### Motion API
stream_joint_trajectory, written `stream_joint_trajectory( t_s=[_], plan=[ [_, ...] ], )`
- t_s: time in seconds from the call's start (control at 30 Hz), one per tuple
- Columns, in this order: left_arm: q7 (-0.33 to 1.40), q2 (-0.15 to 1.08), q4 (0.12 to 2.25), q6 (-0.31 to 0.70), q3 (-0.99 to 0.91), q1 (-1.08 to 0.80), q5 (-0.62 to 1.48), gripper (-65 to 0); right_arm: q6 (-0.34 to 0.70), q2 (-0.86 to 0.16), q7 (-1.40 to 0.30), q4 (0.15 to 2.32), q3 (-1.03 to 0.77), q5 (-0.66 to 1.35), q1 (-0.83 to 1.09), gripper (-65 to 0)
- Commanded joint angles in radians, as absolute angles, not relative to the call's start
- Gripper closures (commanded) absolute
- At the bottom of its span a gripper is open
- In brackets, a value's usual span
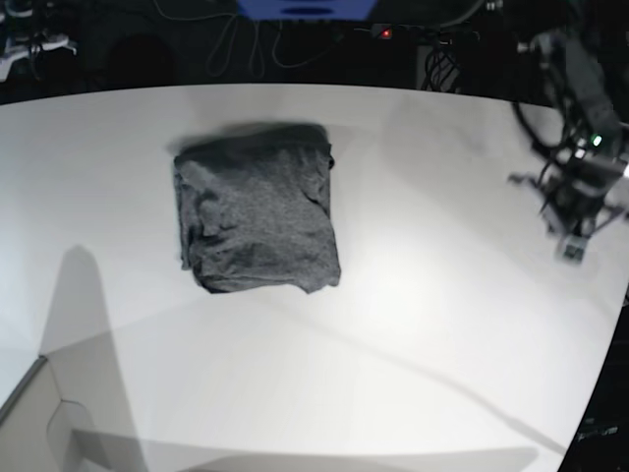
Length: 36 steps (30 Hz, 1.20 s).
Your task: Layout the t-shirt on the table in an organized manner, then fold the t-shirt properly
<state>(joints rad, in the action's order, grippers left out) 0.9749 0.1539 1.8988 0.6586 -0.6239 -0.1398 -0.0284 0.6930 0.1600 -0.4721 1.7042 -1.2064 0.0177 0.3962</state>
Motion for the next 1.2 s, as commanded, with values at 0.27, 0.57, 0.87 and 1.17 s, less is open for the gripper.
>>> stream_joint_trajectory(
  t_s=[0.27,0.57,0.87,1.17],
  plan=[
    [0.895,0.071,1.776,0.662,-1.079,-0.512,0.147,0.0,0.698,-0.018,-0.456,1.251,-1.199,0.091,0.424,0.0],
    [0.420,0.096,1.070,0.662,-1.101,-0.561,0.142,0.0,0.698,-0.090,-0.420,0.905,-0.951,0.088,0.424,0.0],
    [-0.104,0.232,0.205,0.647,-0.641,-0.303,-0.016,0.0,0.685,-0.001,-0.117,0.839,-0.647,-0.018,0.453,0.0],
    [-0.151,0.101,0.131,0.208,-0.377,-0.194,-0.068,0.0,-0.056,-0.036,0.611,0.143,-0.404,-0.259,0.348,0.0]
  ],
)
